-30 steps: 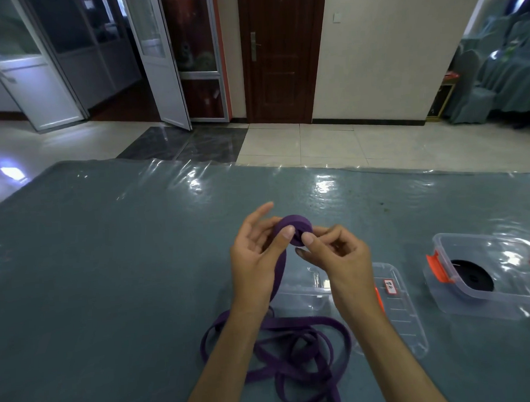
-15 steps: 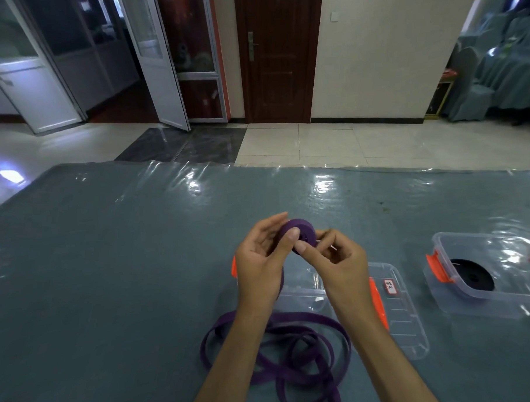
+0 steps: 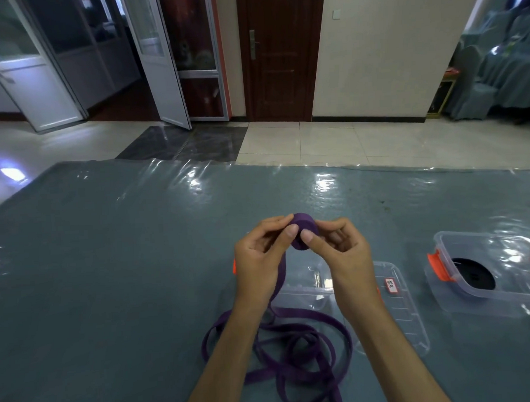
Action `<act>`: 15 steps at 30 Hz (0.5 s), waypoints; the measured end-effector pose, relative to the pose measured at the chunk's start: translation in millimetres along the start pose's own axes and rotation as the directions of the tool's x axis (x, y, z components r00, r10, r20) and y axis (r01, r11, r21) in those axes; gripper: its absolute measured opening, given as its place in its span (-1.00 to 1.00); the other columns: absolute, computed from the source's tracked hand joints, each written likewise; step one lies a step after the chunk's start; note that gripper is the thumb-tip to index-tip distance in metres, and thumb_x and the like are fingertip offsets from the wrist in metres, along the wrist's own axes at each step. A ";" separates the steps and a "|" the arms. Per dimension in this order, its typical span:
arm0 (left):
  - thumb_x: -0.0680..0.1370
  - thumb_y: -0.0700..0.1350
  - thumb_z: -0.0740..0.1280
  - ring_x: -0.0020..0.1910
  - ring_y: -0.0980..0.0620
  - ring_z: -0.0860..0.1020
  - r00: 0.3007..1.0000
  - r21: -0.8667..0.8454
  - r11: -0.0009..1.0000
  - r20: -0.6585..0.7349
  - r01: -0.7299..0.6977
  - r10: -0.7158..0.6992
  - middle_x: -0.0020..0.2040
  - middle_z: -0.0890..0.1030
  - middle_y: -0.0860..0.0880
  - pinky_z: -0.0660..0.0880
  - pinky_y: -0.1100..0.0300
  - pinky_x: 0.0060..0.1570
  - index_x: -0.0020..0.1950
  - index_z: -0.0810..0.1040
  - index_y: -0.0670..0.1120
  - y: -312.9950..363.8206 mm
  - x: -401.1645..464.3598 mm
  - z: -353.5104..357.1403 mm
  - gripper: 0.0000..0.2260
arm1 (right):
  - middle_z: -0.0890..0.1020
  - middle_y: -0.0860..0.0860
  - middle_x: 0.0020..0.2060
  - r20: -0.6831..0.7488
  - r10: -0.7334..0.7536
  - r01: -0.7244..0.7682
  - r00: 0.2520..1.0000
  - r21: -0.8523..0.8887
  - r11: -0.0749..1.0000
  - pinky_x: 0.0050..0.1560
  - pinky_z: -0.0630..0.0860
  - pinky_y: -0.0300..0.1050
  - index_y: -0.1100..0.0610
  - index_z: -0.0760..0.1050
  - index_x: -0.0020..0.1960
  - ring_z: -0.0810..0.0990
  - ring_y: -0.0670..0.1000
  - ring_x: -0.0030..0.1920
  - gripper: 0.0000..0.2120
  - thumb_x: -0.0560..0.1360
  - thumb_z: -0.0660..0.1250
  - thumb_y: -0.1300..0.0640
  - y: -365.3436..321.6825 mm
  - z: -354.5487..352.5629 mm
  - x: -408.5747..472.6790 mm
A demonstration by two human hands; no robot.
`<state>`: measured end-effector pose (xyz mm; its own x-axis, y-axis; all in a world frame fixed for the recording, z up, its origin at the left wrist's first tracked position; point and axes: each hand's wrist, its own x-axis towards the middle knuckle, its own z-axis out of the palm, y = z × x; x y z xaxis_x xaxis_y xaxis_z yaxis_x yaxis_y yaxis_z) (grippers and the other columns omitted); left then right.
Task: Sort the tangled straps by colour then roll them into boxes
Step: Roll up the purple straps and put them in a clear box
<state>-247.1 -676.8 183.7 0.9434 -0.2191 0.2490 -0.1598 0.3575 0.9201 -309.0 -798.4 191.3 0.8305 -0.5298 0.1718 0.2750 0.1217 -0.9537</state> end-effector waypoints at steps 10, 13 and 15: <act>0.61 -0.16 0.42 0.24 -0.06 0.65 0.986 0.155 0.987 0.166 -0.035 0.008 0.16 0.69 -0.05 0.55 0.05 0.31 0.34 0.65 -0.05 -3.0 1.8 -6.8 -0.70 | 0.74 0.15 -0.05 -0.015 -0.038 0.038 0.999 0.019 0.999 0.10 0.68 0.20 0.29 0.58 0.09 0.76 0.18 0.01 -0.79 0.49 0.49 0.27 -8.7 -4.3 3.8; 0.62 -0.21 0.42 0.20 -0.04 0.67 0.989 0.142 0.989 0.144 -0.029 0.008 0.14 0.72 -0.05 0.56 0.07 0.26 0.28 0.67 -0.07 1.9 5.7 -8.6 -0.76 | 0.73 0.21 0.01 0.057 0.031 -0.036 0.998 0.085 0.996 0.18 0.64 0.28 0.31 0.49 0.00 0.74 0.22 0.06 -0.77 0.46 0.50 0.27 -8.7 -5.9 4.1; 0.59 -0.25 0.44 0.14 -0.02 0.70 0.996 0.097 0.995 0.083 0.007 -0.015 0.08 0.74 -0.07 0.59 0.11 0.19 0.17 0.66 -0.13 2.4 3.0 -7.7 -0.83 | 0.74 0.20 -0.02 0.093 0.038 -0.041 0.995 0.026 0.999 0.17 0.65 0.26 0.30 0.48 -0.02 0.75 0.22 0.03 -0.74 0.43 0.53 0.24 -11.5 -9.7 6.9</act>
<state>-242.4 -669.7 184.3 0.9183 -0.2992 0.2591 -0.1806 0.2658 0.9470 -311.1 -811.6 201.1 0.8819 -0.4444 0.1574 0.2533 0.1651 -0.9532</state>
